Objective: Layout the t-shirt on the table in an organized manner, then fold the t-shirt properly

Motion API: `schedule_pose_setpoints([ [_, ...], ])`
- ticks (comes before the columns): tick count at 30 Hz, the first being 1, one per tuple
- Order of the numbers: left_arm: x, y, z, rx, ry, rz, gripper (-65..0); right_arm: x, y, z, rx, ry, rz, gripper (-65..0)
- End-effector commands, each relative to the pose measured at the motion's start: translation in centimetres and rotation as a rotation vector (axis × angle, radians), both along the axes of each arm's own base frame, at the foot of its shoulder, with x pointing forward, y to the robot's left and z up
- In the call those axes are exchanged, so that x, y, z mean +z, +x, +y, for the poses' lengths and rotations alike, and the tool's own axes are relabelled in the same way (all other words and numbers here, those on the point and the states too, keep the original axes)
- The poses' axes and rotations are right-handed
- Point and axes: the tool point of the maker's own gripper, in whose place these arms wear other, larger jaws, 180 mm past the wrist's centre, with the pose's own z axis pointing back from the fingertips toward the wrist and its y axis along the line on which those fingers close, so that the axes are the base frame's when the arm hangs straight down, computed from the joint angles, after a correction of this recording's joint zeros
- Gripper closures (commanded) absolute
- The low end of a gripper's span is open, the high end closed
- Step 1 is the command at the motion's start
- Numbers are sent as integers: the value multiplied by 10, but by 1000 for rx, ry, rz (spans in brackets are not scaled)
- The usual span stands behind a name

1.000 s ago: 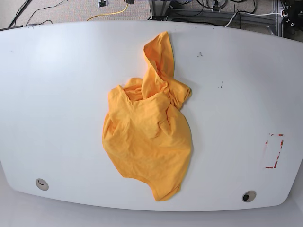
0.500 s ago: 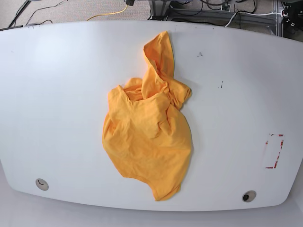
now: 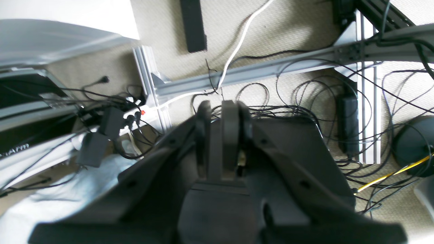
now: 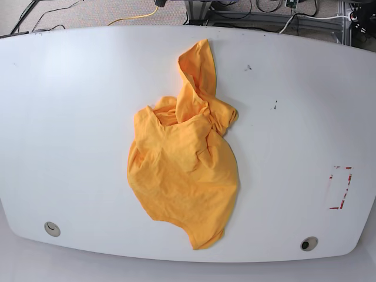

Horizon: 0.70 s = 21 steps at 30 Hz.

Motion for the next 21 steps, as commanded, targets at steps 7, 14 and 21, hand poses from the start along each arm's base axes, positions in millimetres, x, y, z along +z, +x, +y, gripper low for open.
schedule_pose_setpoints([
  [7,16,-11,10,-28,29,2,-37,20,14,-4,15,-17,-69,-21],
  [14,28,-3,12,-40,36,-21,-31,37,45,3,48,-20,-164,-19],
  [21,47,19,12,-60,31,-73,-20,56,67,10,88,-20,-232,-17],
])
